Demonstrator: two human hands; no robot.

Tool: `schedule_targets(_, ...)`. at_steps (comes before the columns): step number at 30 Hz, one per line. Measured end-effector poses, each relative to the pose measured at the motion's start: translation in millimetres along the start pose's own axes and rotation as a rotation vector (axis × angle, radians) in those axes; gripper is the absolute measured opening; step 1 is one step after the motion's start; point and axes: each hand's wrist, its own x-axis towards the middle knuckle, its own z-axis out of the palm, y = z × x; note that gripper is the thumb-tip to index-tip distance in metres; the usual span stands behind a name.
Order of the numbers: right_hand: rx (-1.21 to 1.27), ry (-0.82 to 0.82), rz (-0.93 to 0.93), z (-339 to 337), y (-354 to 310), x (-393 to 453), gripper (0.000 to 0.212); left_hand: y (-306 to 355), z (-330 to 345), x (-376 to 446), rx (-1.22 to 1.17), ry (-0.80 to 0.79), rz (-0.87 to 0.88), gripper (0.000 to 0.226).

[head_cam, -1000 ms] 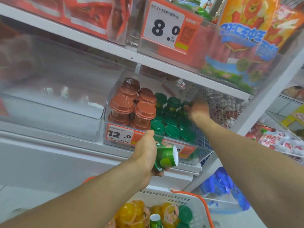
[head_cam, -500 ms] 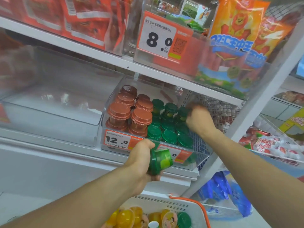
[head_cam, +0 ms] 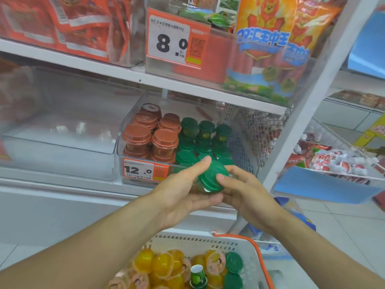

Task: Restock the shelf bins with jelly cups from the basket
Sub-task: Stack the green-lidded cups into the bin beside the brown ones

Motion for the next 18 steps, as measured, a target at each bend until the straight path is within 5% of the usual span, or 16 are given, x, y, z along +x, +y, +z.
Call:
schedule_targets(8, 0.06, -0.058, 0.154, -16, 9, -8, 0.046, -11, -4, 4, 0.089, -0.041, -0.046, 0.023)
schedule_targets(14, 0.021, 0.175, 0.062, -17, 14, -11, 0.048, -17, -3, 11, 0.097, 0.005, -0.009, 0.017)
schedule_targets(18, -0.094, 0.076, -0.042, -26, 9, -13, 0.042, -15, 1, 8, 0.19, -0.018, -0.065, 0.033)
